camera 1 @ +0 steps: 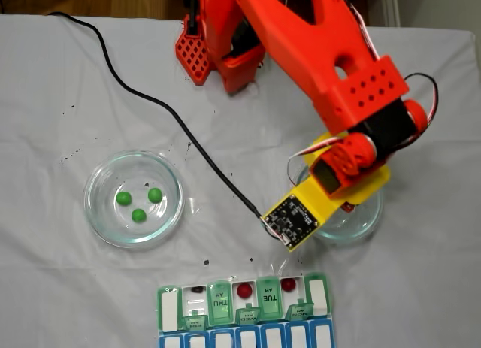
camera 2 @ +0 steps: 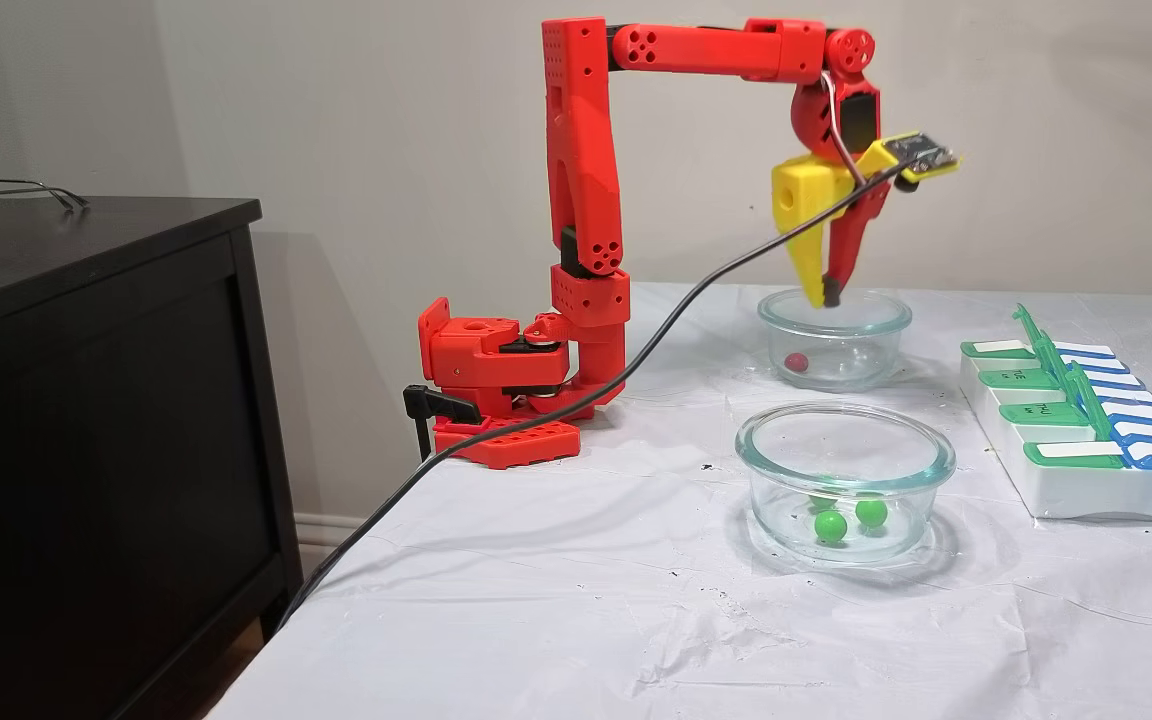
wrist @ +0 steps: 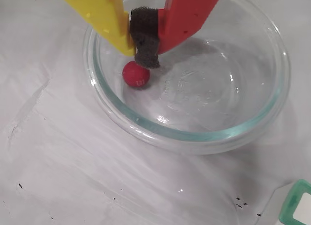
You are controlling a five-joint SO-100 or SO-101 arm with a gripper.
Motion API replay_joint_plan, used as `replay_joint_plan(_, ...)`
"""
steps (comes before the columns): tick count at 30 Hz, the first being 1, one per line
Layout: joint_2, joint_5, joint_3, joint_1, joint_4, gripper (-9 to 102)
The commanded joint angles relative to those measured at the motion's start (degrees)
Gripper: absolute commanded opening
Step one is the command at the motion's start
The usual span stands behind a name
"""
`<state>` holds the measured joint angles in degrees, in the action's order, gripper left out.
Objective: Sort medicines into box.
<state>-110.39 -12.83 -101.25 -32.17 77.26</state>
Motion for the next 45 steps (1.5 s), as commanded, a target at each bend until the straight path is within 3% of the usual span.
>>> replay_joint_plan(1, -0.8, 0.5, 0.7, -0.6, -0.4, 0)
replay_joint_plan(25, 6.2, 0.1, -2.5, -4.9, 1.8, 21)
replay_joint_plan(45, 9.5, -0.4, -3.5, -7.1, 2.8, 22)
